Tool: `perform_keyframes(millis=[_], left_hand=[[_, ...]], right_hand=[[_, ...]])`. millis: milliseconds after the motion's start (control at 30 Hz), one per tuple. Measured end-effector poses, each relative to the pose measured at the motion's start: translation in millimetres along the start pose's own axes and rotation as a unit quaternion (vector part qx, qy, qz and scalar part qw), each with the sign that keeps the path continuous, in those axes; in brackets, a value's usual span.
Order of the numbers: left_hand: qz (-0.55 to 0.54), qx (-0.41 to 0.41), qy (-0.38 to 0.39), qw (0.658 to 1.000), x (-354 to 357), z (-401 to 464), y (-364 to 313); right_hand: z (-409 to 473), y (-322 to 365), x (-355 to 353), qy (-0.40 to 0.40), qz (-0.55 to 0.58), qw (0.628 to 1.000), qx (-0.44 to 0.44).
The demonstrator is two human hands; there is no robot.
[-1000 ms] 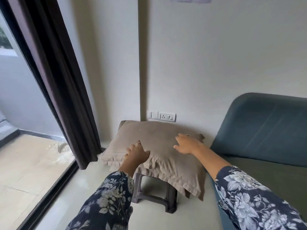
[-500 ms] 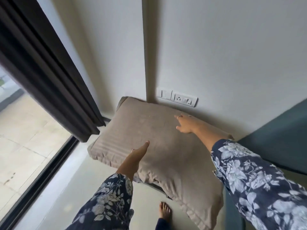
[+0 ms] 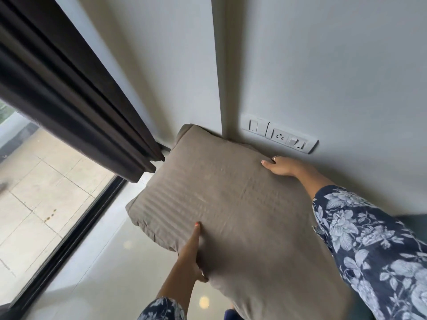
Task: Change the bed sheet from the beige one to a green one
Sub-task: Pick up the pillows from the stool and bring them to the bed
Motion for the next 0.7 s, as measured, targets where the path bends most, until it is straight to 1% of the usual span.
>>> perform_keyframes(millis=[167,267,400,567,700], left_hand=[[0.008,0.042,0.014,0.999,-14,1,0],[0.033,0.068,0.014,0.997,-25,-11,0],[0.086,0.111,0.033,0.990,-37,-37,3],[0.141,0.164,0.054,0.975,-53,-73,29],[0.224,0.235,0.052,0.944,-67,-97,63]], right_hand=[[-5,8,-4,-0.024,0.090,0.996,-0.004],[-24,18,-7,-0.057,0.084,0.994,-0.031],[-60,25,-5,-0.110,0.093,0.987,-0.077],[-140,10,-6,-0.191,0.127,0.969,-0.096],[-236,-29,9,-0.282,0.164,0.941,-0.090]])
Point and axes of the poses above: each hand's wrist, its own z-axis towards the middle knuckle, its own x-axis out of the palm, y = z × x, the point moved 1 cm from there along z, towards the middle knuckle, and after that the axes turned 13 degrees about z, right-handed, at the moved point
